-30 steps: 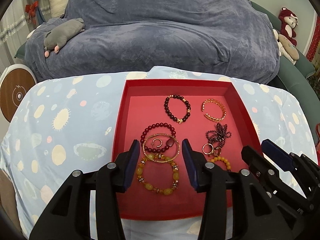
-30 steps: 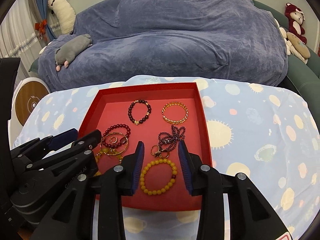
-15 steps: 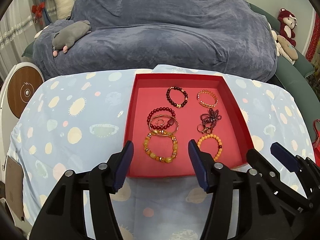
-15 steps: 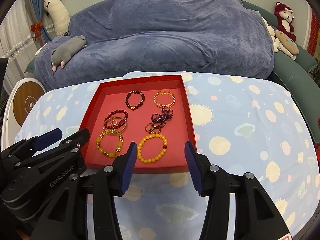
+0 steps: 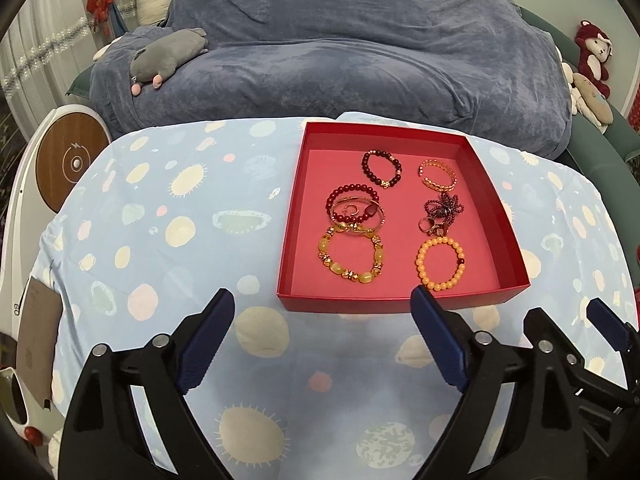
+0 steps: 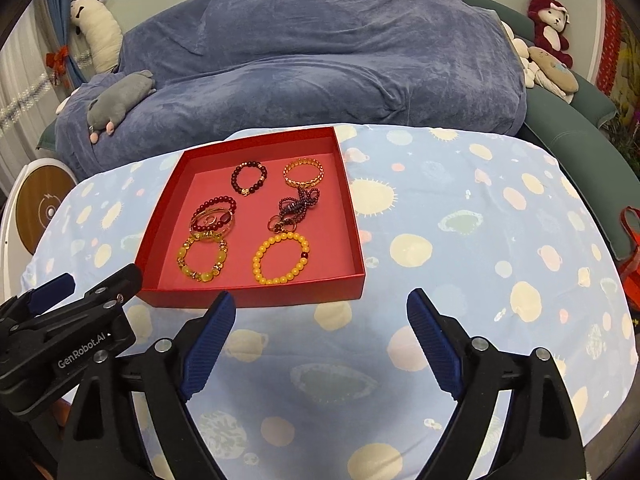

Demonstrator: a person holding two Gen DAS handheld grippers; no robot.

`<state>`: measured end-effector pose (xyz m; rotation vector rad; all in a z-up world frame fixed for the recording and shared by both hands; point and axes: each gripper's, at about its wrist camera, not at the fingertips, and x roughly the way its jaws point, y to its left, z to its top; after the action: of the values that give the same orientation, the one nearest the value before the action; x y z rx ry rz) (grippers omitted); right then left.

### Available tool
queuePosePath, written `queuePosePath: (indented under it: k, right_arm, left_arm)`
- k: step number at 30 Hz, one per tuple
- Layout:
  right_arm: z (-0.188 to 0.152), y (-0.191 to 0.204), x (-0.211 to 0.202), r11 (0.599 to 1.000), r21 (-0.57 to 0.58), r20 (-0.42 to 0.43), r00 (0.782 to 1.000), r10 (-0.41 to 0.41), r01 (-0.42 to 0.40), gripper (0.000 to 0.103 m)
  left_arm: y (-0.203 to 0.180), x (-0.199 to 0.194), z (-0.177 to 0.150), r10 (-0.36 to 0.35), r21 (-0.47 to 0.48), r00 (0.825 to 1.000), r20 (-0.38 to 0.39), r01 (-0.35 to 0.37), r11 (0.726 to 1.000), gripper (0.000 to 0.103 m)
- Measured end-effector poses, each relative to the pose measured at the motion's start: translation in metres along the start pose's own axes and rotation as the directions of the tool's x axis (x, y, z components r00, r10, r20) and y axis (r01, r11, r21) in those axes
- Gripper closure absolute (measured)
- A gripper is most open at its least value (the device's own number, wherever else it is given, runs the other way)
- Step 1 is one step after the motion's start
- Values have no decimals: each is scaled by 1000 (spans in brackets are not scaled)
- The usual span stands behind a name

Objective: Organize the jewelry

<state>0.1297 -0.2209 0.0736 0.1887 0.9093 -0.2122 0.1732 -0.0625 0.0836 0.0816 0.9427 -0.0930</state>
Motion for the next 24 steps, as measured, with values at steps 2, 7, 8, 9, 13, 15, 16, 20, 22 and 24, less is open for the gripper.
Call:
queuePosePath:
  k: [2,7,8,9,13,15,16,20,22,24]
  right_arm:
    - [-3,0,-3,1000,-4,1,1000,-7,7,18]
    - [-12,0,-12,1000,-6,16,1000,-27,27,16]
    - [-13,-1,-13,1000,-4,16,999,-31,31,13]
    - [-14,-1,-15,1000,-1,16,999,-31,31,10]
    - [-17,-1,-20,1000,-4,19,999,-28,28,7]
    - [-18,0,-22,1000,-8,19,999,-27,27,7]
    - [-18,0,-24,1000,-7,22,999,-24,24,7]
    - [-19,2,-28,999,-14,23,999,-33,33,7]
    - [-20,2,-30,999,-16,26,999,-30,30,7]
    - [-20,3,-31,999,-21,26,999,-34,34,7]
  left_arm:
    - [1,-3,-3,5,7,1000,4,-5,1000,14]
    - [2,-9,-11,12,1,1000,3,-12,1000,11]
    - [3,-10,-13,14,-2,1000,3,-14,1000,11]
    - [4,-11,-14,21,-6,1000,1,-21,1000,10]
    - [7,-16,-20,28,-14,1000,-2,-28,1000,9]
    - [8,-18,-22,32,-13,999,-3,-32,999,9]
    - [9,-18,-23,31,-14,1000,-4,-31,999,9]
    - [10,-21,-26,39,-12,999,-4,-39,999,8]
    - [12,-23,-27,36,-20,999,-5,-36,999,8]
    - [14,-24,-28,40,-20,999,-4,-40,999,8]
